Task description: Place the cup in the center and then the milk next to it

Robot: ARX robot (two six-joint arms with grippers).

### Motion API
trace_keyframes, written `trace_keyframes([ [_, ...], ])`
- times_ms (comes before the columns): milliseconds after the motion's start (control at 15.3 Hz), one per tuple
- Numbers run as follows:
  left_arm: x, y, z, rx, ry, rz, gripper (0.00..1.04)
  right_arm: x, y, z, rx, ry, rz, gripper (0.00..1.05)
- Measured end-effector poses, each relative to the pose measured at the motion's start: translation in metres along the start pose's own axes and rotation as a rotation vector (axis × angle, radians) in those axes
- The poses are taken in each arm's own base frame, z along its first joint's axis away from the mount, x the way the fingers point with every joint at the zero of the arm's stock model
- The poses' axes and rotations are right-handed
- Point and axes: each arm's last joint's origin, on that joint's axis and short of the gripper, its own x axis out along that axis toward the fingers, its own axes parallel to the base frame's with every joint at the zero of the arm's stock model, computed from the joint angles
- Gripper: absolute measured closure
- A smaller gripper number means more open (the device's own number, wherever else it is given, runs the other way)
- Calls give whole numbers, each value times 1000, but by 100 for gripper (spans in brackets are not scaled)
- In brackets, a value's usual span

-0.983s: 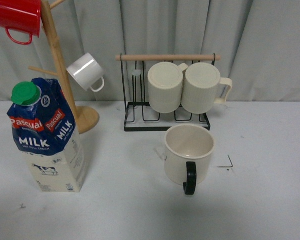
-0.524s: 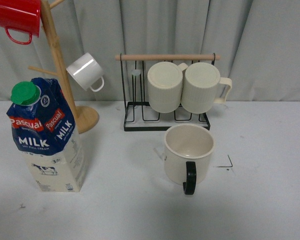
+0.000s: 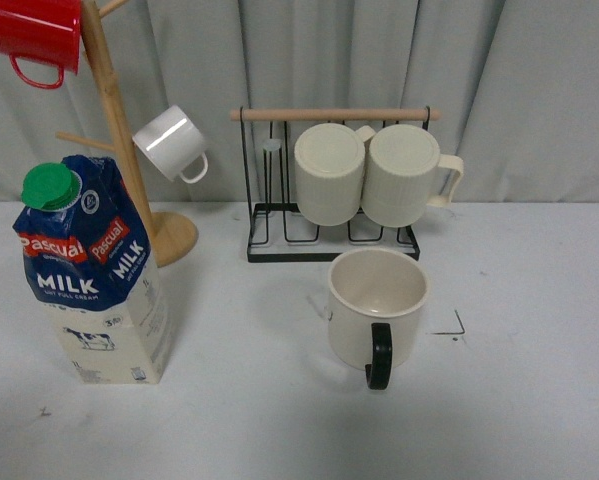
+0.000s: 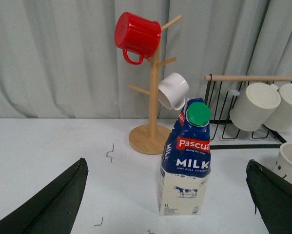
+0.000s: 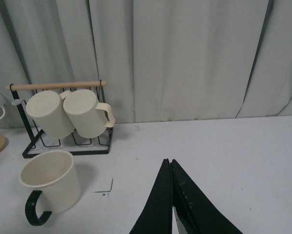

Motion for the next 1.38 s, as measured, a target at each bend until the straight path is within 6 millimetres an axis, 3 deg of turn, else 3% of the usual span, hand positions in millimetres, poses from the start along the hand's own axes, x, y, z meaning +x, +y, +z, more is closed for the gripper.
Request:
trace_keyframes([
  [524, 0, 0, 0, 0, 0, -1, 7, -15, 0, -4, 0, 13, 1, 103],
  [590, 0, 0, 0, 0, 0, 0, 7, -15, 0, -3, -1, 6, 1, 97],
  [721, 0, 0, 0, 0, 0, 0, 7, -15, 0, -3, -1, 9, 1, 71],
  [786, -1, 0, -2, -21, 121, 25, 7, -15, 0, -3, -1, 9, 1, 59],
  [852, 6, 0, 4, -67, 377, 82, 7, -15, 0, -3, -2, 9, 2, 46],
  [917, 21, 0, 19, -94, 411, 87, 7, -15, 0, -3, -3, 8, 2, 33],
  [1048, 53, -3, 49, -96, 318, 51, 7, -15, 0, -3, -3, 9, 1, 9],
  [1114, 74, -5, 59, -94, 287, 34, 7, -15, 0, -3, -3, 8, 1, 5],
  [1179, 93, -7, 63, -89, 275, 19, 7, -15, 0, -3, -3, 9, 1, 7],
  [1376, 140, -22, 63, -59, 282, -69, 7, -15, 0, -3, -3, 9, 1, 6],
])
